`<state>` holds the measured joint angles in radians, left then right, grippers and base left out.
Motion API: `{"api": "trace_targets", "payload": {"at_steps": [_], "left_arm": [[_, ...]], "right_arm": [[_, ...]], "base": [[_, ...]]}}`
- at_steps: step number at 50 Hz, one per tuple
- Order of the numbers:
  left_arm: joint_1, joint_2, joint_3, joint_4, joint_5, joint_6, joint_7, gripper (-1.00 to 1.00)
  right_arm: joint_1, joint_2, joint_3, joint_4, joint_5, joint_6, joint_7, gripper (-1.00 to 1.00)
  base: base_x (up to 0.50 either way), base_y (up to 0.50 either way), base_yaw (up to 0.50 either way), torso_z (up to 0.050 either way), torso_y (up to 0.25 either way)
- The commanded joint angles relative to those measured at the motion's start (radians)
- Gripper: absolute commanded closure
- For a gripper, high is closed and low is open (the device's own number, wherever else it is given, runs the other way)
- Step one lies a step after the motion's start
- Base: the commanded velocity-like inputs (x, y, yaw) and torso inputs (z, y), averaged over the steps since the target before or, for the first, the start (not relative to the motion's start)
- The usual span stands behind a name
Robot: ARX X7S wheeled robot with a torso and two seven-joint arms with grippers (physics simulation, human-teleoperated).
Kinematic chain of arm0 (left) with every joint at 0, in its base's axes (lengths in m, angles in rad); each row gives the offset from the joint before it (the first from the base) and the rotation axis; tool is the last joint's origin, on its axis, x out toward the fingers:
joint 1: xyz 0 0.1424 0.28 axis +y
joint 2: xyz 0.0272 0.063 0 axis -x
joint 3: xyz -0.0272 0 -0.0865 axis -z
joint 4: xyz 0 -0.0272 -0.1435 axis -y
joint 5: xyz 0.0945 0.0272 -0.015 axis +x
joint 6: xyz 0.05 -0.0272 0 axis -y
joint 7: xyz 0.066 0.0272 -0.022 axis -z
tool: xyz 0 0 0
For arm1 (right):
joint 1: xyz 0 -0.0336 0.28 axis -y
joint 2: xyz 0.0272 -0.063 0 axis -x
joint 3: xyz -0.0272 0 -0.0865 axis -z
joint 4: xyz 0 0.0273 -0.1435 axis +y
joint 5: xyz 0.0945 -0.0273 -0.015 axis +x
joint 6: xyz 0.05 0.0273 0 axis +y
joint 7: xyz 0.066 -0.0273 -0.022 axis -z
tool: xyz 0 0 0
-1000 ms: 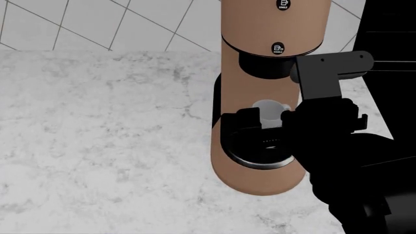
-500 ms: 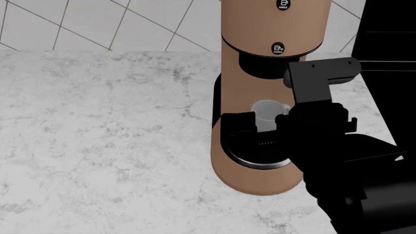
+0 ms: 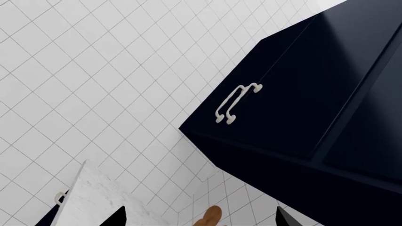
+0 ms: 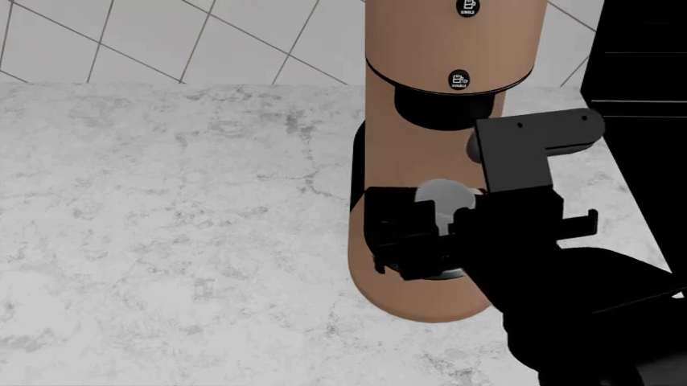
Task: Pick the mug from under the coffee machine dispenser and place it on the counter.
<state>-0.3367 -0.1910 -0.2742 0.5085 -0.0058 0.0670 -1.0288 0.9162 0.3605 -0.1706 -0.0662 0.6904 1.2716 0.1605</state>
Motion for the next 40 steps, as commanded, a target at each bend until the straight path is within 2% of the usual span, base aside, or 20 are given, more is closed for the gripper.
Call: {"api": "trace_targets", "payload": {"at_steps": [1,8,12,16,22,31,40], "left_arm": [[-0.001,-0.005,0.005,-0.001,0.002,-0.002,-0.006,-1.0],[0.001,-0.008,0.01,0.001,0.011,-0.001,-0.01,-1.0],[0.003,-0.01,0.013,0.002,0.015,0.0,-0.012,-1.0],[0.005,-0.011,0.016,0.005,0.02,0.0,-0.014,-1.0],[0.004,-0.013,0.019,0.004,0.022,-0.002,-0.017,-1.0],[0.002,-0.017,0.023,0.005,0.024,-0.006,-0.021,-1.0],[0.002,-0.02,0.022,0.0,0.013,-0.006,-0.023,-1.0]], "right_arm": [[-0.114,0.026,0.194,-0.42,0.278,0.298,0.256,1.0],[-0.137,0.187,0.25,-0.495,1.008,0.255,0.875,1.0],[-0.209,0.234,0.242,-0.555,1.129,0.204,0.974,1.0],[-0.269,0.241,0.245,-0.604,1.134,0.193,0.982,1.0],[-0.339,0.2,0.276,-0.651,1.052,0.214,0.867,1.0],[-0.468,0.169,0.293,-0.672,0.74,0.168,0.528,1.0],[-0.525,0.175,0.205,-0.64,0.555,0.074,0.367,1.0]], "base": [[0.0,0.0,0.0,0.0,0.0],[0.0,0.0,0.0,0.0,0.0],[0.0,0.0,0.0,0.0,0.0],[0.0,0.0,0.0,0.0,0.0],[0.0,0.0,0.0,0.0,0.0],[0.0,0.0,0.0,0.0,0.0],[0.0,0.0,0.0,0.0,0.0]]}}
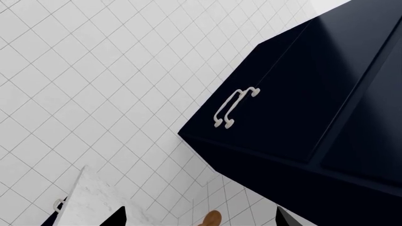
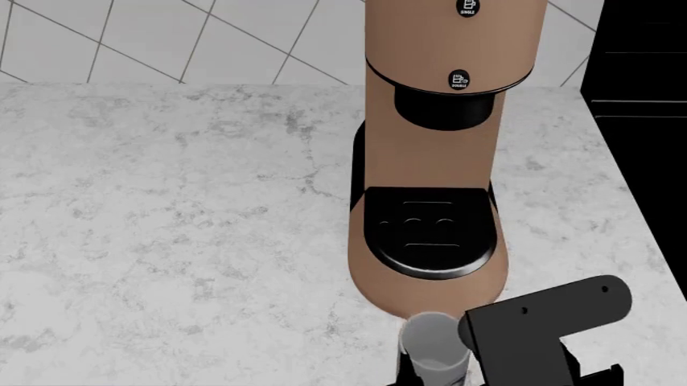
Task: Pick the mug from under the coffee machine dispenser and place it on the counter.
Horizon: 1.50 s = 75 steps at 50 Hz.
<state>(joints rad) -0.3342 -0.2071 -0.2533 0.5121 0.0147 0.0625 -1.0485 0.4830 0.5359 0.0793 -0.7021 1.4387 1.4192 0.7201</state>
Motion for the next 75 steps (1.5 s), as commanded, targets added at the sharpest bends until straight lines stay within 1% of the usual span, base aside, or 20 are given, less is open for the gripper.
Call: {"api": "trace_targets", "payload": {"at_steps": [1,5,14,23,24,29,32,38,42,43,44,47,49,55,65,69,70,71,72,75], "left_arm": [[0.0,-0.004,0.001,-0.004,-0.008,-0.002,-0.003,-1.0],[0.001,-0.005,0.002,-0.003,-0.005,0.0,-0.005,-1.0],[0.001,-0.008,0.003,-0.003,-0.01,-0.002,-0.008,-1.0],[0.003,-0.01,0.003,0.0,-0.013,-0.005,-0.011,-1.0],[0.003,-0.01,0.004,0.0,-0.012,-0.006,-0.012,-1.0],[0.002,-0.011,0.005,0.0,-0.01,-0.008,-0.016,-1.0],[0.002,-0.012,0.005,-0.001,-0.009,-0.008,-0.018,-1.0],[0.001,-0.013,0.007,-0.002,-0.008,-0.007,-0.02,-1.0],[0.001,-0.014,0.009,-0.002,-0.007,-0.007,-0.021,-1.0],[0.001,-0.015,0.009,-0.002,-0.007,-0.007,-0.021,-1.0],[0.002,-0.015,0.009,-0.001,-0.007,-0.007,-0.022,-1.0],[0.002,-0.015,0.01,-0.001,-0.007,-0.007,-0.023,-1.0],[0.002,-0.016,0.011,0.001,-0.005,-0.008,-0.023,-1.0],[0.004,-0.018,0.013,0.003,-0.004,-0.009,-0.025,-1.0],[0.004,-0.02,0.016,0.003,-0.003,-0.011,-0.028,-1.0],[0.004,-0.021,0.016,0.005,-0.005,-0.012,-0.029,-1.0],[0.004,-0.022,0.018,0.005,-0.004,-0.013,-0.029,-1.0],[0.004,-0.022,0.018,0.006,-0.002,-0.014,-0.03,-1.0],[0.004,-0.022,0.019,0.006,-0.001,-0.015,-0.03,-1.0],[0.005,-0.023,0.019,0.005,-0.002,-0.012,-0.031,-1.0]], "right_arm": [[-0.098,0.0,-0.06,0.007,-0.216,-0.083,-0.206,1.0],[-0.111,0.001,-0.102,0.048,-0.275,-0.12,-0.257,1.0],[-0.117,0.0,-0.134,0.077,-0.3,-0.133,-0.27,1.0],[-0.108,0.0,-0.137,0.08,-0.264,-0.093,-0.228,1.0],[-0.101,-0.001,-0.127,0.081,-0.244,-0.074,-0.205,-1.0],[-0.047,0.005,-0.043,0.037,-0.038,0.028,-0.019,-1.0],[0.006,0.056,-0.034,0.026,0.192,0.052,0.189,-1.0],[0.135,0.258,-0.12,-0.06,0.578,-0.112,0.563,-1.0],[0.305,0.41,-0.201,-0.154,0.796,-0.256,0.771,-1.0],[0.319,0.419,-0.2,-0.165,0.816,-0.277,0.781,-1.0],[0.403,0.491,-0.229,-0.21,0.888,-0.33,0.839,-1.0],[0.552,0.667,-0.238,-0.297,0.996,-0.483,0.843,-1.0],[0.603,0.779,-0.16,-0.337,1.081,-0.551,0.837,-1.0],[0.616,1.021,0.248,-0.344,1.381,-0.611,0.85,-1.0],[0.661,1.035,0.3,-0.272,1.35,-0.574,0.851,-1.0],[0.644,1.035,0.285,-0.329,1.333,-0.639,0.851,-1.0],[0.494,0.885,0.435,-0.317,1.367,-0.489,0.851,-1.0],[0.344,0.867,0.585,-0.344,1.331,-0.484,0.85,-1.0],[0.194,0.832,0.735,-0.33,1.478,-0.433,0.851,-1.0],[-0.256,0.818,1.185,-0.341,1.531,-0.446,0.84,-1.0]], "base": [[0.0,0.0,0.0,0.0,0.0],[0.0,0.0,0.0,0.0,0.0],[0.0,0.0,0.0,0.0,0.0],[0.0,0.0,0.0,0.0,0.0],[0.0,0.0,0.0,0.0,0.0],[0.0,0.0,0.0,0.0,0.0],[0.0,0.0,0.0,0.0,0.0],[0.0,0.0,0.0,0.0,0.0],[0.0,0.0,0.0,0.0,0.0],[0.0,0.0,0.0,0.0,0.0],[0.0,0.0,0.0,0.0,0.0],[0.0,0.0,0.0,0.0,0.0],[0.0,0.0,0.0,0.0,0.0],[0.0,0.0,0.0,0.0,0.0],[0.0,0.0,0.0,0.0,0.0],[0.0,0.0,0.0,0.0,0.0],[0.0,0.0,0.0,0.0,0.0],[0.0,0.0,0.0,0.0,0.0],[0.0,0.0,0.0,0.0,0.0],[0.0,0.0,0.0,0.0,0.0]]}}
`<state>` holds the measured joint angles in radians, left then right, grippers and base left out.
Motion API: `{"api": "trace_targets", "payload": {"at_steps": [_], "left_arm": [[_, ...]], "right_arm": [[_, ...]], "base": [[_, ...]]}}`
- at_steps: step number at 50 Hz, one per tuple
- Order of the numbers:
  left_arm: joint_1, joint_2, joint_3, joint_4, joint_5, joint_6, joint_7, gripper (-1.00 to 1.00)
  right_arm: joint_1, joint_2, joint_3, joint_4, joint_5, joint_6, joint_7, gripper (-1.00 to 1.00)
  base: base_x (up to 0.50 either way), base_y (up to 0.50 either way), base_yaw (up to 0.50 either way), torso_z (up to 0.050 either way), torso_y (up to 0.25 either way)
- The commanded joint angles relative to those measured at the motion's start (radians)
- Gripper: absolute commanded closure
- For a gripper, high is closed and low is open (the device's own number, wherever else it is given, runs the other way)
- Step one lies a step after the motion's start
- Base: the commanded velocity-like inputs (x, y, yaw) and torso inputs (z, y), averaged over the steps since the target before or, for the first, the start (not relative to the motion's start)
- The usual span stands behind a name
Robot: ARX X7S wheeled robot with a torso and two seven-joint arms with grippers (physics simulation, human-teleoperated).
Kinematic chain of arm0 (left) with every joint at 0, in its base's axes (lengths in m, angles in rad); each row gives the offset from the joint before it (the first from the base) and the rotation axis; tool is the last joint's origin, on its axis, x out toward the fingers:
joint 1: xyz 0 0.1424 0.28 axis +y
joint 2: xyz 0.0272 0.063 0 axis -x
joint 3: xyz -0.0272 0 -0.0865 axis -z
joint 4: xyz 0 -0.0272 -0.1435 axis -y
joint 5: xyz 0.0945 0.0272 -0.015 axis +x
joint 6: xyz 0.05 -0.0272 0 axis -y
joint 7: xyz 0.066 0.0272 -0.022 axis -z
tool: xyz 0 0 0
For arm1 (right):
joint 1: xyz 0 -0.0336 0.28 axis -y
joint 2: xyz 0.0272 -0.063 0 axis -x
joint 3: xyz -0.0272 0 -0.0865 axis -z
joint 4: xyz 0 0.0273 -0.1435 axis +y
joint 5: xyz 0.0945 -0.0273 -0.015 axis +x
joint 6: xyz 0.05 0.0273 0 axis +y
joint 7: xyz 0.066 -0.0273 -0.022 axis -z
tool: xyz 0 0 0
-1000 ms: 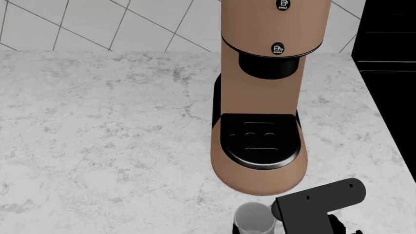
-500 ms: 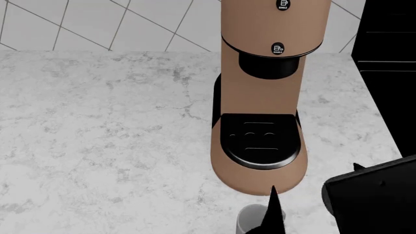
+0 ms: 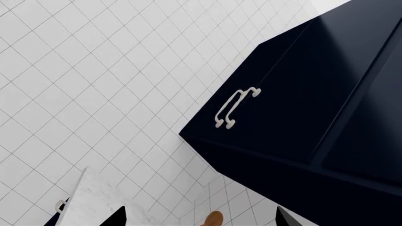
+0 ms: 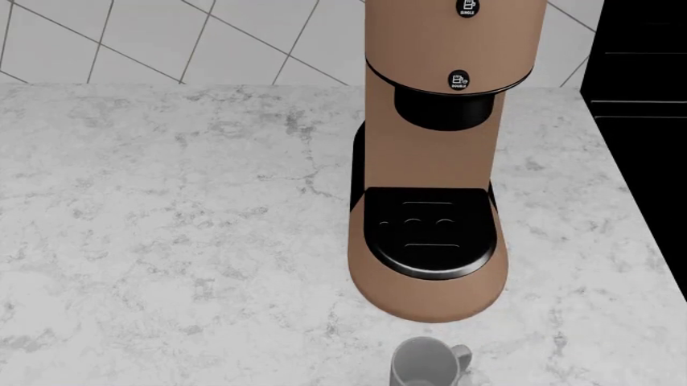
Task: Pick the mug from under the coffee machine dispenser and place it on the counter.
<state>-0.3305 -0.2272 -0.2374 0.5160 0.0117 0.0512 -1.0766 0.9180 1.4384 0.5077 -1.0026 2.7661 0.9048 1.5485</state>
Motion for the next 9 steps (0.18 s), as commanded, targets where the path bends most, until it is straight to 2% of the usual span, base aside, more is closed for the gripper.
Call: {"api": "trace_targets", "payload": {"at_steps": [1,3,4,6,9], "left_arm": [[0.001,-0.004,0.004,0.0,-0.001,0.0,-0.002,-1.0],[0.002,-0.004,0.004,0.0,0.002,0.002,-0.003,-1.0],[0.002,-0.004,0.005,0.0,0.002,0.002,-0.003,-1.0],[0.002,-0.005,0.006,0.0,0.003,0.002,-0.004,-1.0],[0.003,-0.006,0.006,-0.002,0.002,0.003,-0.004,-1.0]], "right_arm": [[-0.841,-0.1,0.907,-0.04,0.194,0.073,-0.012,-1.0],[-1.141,-0.144,1.207,-0.039,0.142,0.095,-0.054,-1.0],[-1.141,-0.159,1.357,-0.039,0.13,0.11,-0.061,-1.0],[-1.129,-0.183,1.398,-0.032,0.138,0.132,-0.07,-1.0],[-1.115,-0.235,1.375,-0.02,0.088,0.183,-0.103,-1.0]], "base": [[0.0,0.0,0.0,0.0,0.0],[0.0,0.0,0.0,0.0,0.0],[0.0,0.0,0.0,0.0,0.0],[0.0,0.0,0.0,0.0,0.0],[0.0,0.0,0.0,0.0,0.0]]}}
